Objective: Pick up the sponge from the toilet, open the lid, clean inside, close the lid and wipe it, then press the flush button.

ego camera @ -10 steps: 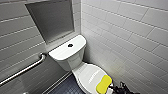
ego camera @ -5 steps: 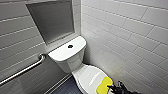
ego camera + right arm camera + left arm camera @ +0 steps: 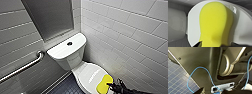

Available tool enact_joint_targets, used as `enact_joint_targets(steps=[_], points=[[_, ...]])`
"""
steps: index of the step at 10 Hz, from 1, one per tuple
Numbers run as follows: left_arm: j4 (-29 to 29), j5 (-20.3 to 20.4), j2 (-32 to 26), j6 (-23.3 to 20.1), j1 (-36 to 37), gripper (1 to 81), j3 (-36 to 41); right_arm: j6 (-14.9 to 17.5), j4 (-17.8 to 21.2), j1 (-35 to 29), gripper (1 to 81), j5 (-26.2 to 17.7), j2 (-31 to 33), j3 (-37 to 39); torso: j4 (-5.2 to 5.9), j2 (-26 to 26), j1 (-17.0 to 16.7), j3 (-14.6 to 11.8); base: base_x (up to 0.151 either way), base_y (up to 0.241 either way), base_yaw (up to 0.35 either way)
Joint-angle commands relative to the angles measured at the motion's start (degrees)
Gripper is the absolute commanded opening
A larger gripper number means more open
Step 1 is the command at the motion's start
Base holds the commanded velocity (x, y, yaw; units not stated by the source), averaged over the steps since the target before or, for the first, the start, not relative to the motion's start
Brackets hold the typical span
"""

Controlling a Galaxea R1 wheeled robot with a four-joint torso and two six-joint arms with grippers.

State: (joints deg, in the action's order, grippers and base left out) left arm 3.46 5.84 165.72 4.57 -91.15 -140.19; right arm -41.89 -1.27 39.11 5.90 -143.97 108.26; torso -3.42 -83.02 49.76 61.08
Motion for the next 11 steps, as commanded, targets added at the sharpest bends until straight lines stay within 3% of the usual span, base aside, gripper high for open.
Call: enact_joint_targets(steps=[1, 6, 11], points=[[-0.5, -5.0, 0.0, -0.1, -2.2, 81.1, 0.6, -0.7, 0.7, -6.6, 81.1, -1.6, 1.2, -0.3, 0.0, 0.0, 0.0, 0.0, 0.0, 0.0, 0.0], [-0.8, -5.0, -0.1, -0.1, -2.2, 81.1, 0.6, -1.8, 0.4, -7.9, 81.1, -8.1, -5.6, 8.4, 0.0, 0.0, 0.0, 0.0, 0.0, 0.0, 0.0], [-1.2, -5.1, -0.4, -0.1, -2.3, 81.1, 0.6, -1.4, -1.5, -6.8, 81.1, -8.1, -11.0, 14.8, 0.0, 0.0, 0.0, 0.0, 0.0, 0.0, 0.0]])
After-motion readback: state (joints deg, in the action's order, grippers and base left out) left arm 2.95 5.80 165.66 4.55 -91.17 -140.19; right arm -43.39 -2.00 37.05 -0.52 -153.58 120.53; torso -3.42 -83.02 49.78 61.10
